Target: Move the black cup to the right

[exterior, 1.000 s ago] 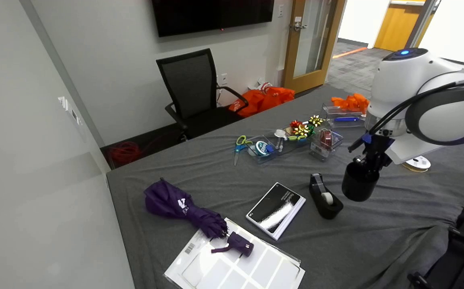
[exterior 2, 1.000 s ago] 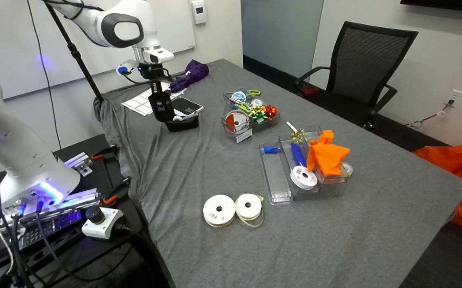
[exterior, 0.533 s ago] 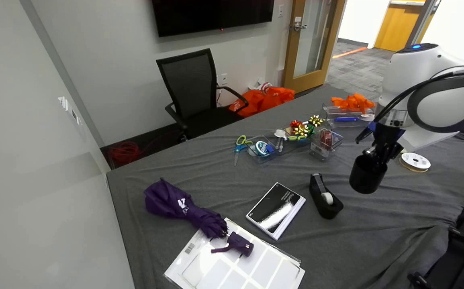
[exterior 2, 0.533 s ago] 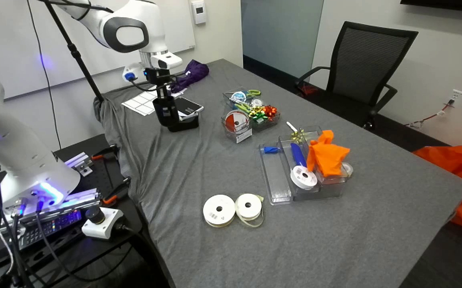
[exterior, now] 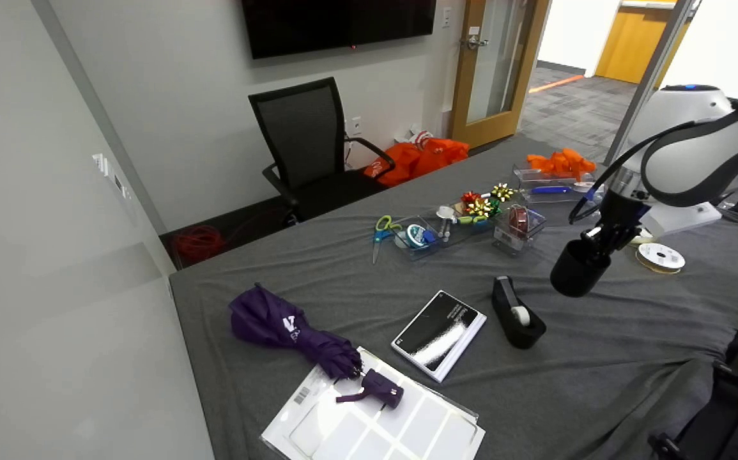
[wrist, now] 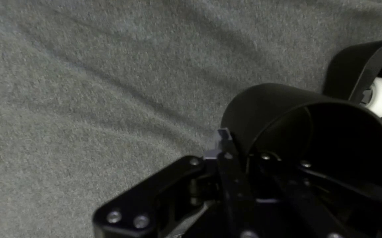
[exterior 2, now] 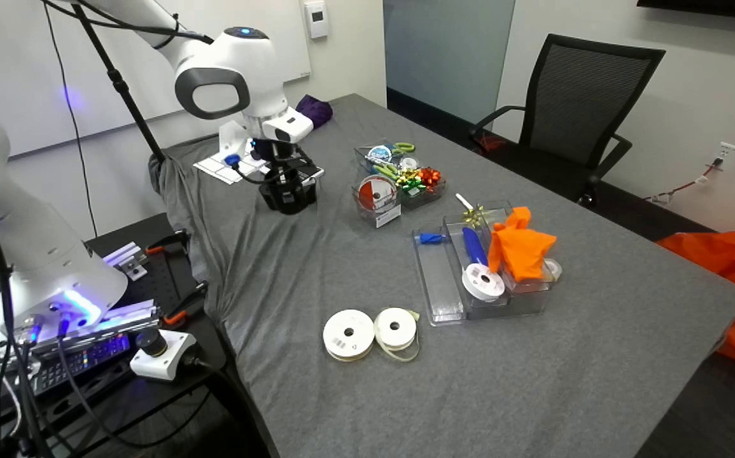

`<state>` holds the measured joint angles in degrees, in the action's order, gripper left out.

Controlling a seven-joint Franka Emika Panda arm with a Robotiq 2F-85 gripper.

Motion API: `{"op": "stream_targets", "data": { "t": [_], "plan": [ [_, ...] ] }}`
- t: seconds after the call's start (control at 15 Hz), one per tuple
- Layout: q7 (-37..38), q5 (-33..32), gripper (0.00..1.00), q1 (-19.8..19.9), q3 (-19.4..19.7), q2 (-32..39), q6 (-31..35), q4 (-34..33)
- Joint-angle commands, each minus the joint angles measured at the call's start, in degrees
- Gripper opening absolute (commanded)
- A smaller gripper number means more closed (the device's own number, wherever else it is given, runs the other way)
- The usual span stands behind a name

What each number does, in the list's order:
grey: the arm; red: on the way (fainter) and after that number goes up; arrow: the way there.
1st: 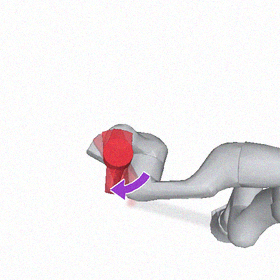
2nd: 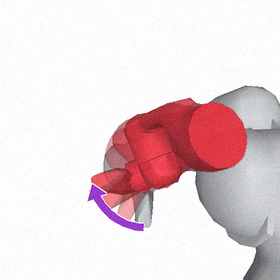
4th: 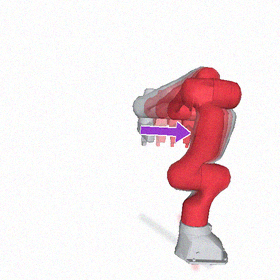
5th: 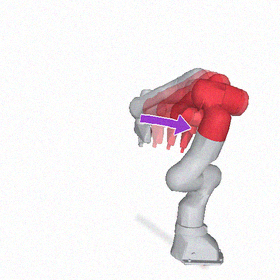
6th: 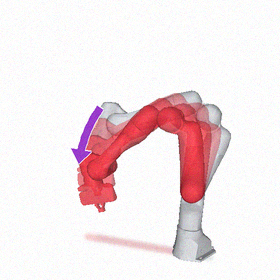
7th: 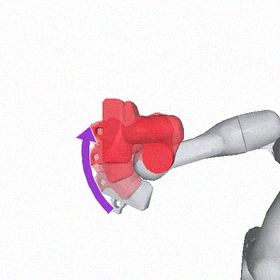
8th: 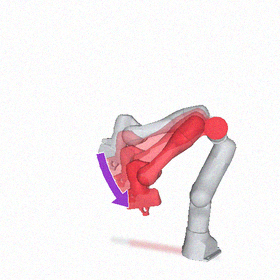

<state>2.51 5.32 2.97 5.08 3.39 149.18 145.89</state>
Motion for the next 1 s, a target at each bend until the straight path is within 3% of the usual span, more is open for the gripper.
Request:
{"op": "stream_targets", "data": {
  "t": [0.0, 0.33, 0.73, 0.8, 0.93],
  "plan": [
    [-7.0, 6.8, 0.02, 1.3, -1.1, 3.9, 3.3, -1.0],
    [-9.6, 9.9, 0.02, 2.2, -1.9, 7.6, 5.3, -1.9],
    [-7.6, 8.3, 0.02, 2.9, -1.5, 10.9, 8.1, -2.9],
    [-7.3, 8.0, 0.32, 2.9, -1.4, 11.3, 8.5, -3.0],
    [-6.8, 7.7, 0.39, 3.1, -1.4, 11.8, 9.0, -3.3]
  ]
}}
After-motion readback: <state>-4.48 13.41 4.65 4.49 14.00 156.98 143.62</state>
